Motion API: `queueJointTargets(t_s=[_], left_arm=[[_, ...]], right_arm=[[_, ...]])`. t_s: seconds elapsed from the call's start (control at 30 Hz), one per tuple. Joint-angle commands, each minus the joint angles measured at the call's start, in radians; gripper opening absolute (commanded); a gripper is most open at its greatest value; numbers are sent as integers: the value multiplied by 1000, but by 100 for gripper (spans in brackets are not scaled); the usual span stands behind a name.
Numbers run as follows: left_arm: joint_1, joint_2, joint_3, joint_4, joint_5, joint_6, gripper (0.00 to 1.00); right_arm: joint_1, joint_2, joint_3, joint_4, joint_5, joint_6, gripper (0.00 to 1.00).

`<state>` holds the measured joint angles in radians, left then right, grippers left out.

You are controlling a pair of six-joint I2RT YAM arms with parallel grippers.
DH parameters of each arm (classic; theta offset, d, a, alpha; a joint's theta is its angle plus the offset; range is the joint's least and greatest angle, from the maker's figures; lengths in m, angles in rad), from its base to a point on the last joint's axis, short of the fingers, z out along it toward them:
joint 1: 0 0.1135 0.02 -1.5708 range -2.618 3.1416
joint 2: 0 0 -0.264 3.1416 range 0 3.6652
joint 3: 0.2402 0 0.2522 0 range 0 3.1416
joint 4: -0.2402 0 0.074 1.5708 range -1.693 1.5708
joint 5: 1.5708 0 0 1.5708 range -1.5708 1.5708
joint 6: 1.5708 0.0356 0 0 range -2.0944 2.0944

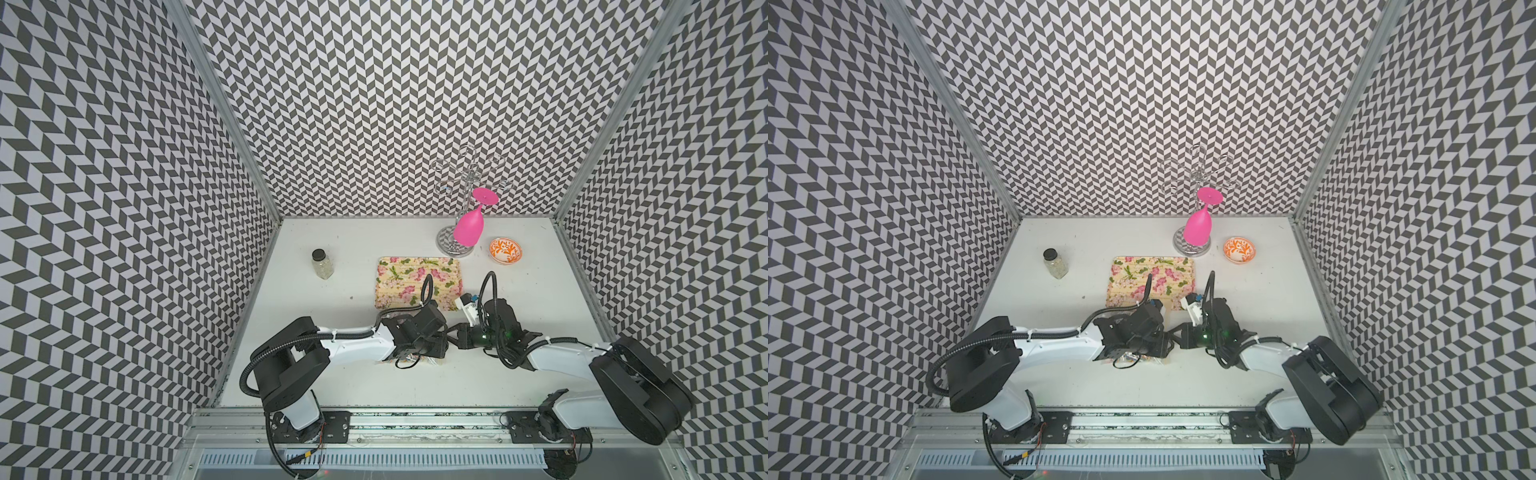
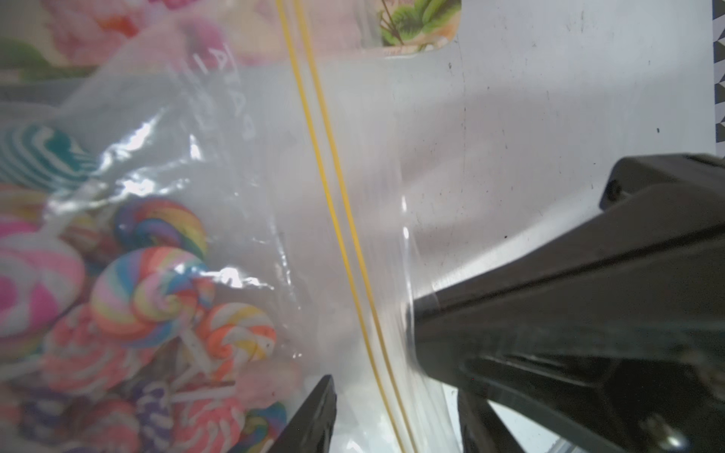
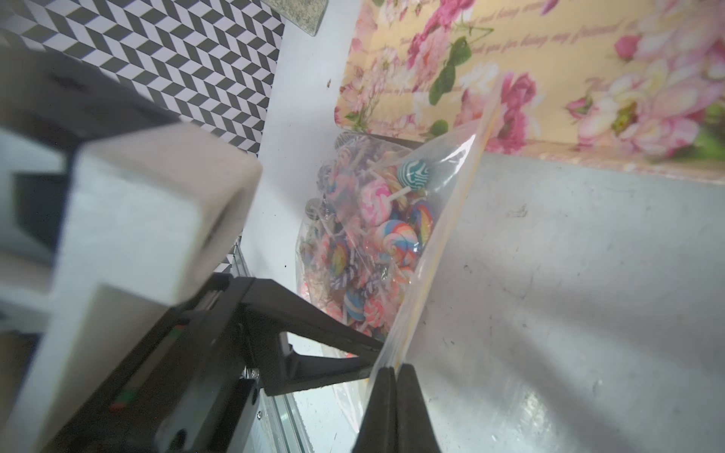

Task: Pour candies out of the ziploc bag
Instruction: Open the ziploc bag at the center of the board.

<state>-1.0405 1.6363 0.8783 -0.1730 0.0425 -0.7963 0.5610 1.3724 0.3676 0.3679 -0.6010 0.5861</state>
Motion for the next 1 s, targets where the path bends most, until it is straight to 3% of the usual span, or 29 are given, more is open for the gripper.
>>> queueJointTargets(t_s=[0.0,0.57,0.97], left_arm=[[-6,11,-2,-9,-20,11,51],[-4,-67,-19,-31,-81,5,50],[-3,-32,-22,-16,-80,0,47]], right_arm=[[7,-26,21,48,-17,-3,0],[7,-6,17,20,17,-18,0],[10,-27,19,8,15,-19,0]])
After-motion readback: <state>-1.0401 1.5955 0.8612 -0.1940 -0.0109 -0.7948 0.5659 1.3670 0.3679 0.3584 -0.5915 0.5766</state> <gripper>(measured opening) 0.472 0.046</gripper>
